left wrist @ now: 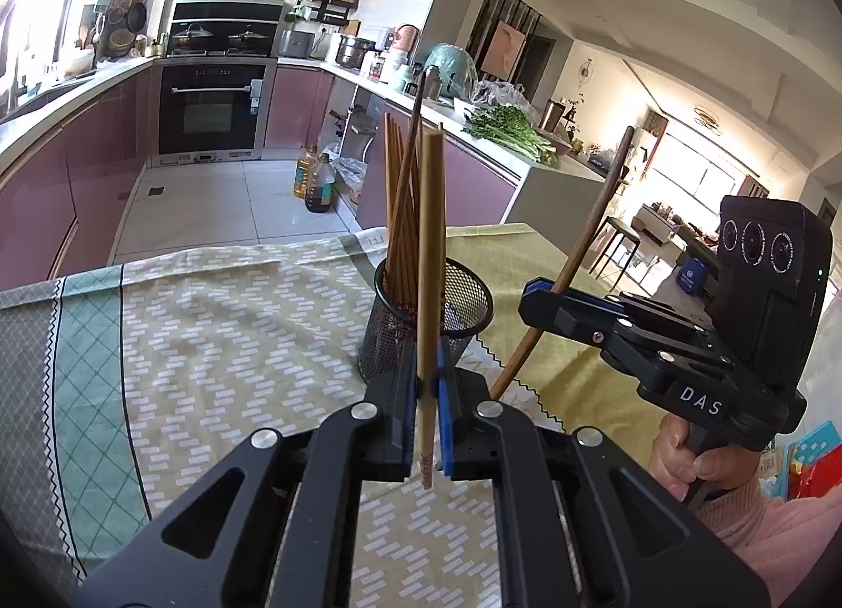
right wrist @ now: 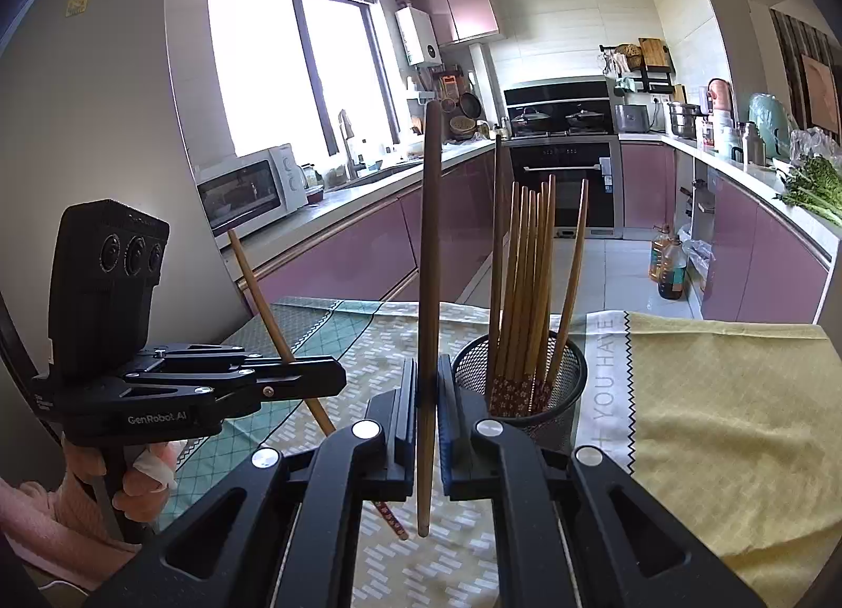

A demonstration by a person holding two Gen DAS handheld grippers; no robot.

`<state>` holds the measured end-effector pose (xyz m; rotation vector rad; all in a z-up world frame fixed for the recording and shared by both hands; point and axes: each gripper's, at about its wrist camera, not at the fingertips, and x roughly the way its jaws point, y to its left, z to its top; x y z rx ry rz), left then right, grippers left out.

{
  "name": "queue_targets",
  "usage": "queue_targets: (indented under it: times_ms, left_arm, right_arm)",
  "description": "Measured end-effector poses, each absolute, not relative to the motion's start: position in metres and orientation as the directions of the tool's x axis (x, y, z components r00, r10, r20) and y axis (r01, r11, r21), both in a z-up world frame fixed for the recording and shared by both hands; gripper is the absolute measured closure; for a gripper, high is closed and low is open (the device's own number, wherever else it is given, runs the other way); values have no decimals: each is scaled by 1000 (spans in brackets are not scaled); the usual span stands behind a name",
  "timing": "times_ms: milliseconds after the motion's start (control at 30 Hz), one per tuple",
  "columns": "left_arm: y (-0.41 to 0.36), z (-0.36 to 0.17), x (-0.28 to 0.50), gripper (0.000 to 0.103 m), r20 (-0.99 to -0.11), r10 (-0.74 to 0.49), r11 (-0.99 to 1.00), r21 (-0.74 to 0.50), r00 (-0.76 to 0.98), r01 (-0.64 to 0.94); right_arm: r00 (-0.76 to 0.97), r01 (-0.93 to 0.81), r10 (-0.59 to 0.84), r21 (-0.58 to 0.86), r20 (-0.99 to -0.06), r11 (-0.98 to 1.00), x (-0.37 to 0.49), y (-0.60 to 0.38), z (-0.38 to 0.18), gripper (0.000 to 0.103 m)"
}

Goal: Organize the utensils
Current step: 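Carry both upright chopsticks over the black mesh cup, left and right grippers together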

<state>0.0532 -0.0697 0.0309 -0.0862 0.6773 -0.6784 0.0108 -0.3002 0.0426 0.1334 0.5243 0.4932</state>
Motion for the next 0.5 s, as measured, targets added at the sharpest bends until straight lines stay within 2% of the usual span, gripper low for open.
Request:
queue_targets:
  times_ms: [500]
  left_arm:
    - [-80, 48, 57, 96, -537, -613, 773, -260, 579, 578]
  right_arm:
    - [778, -395, 463, 241, -426, 886, 13, -309, 57, 97]
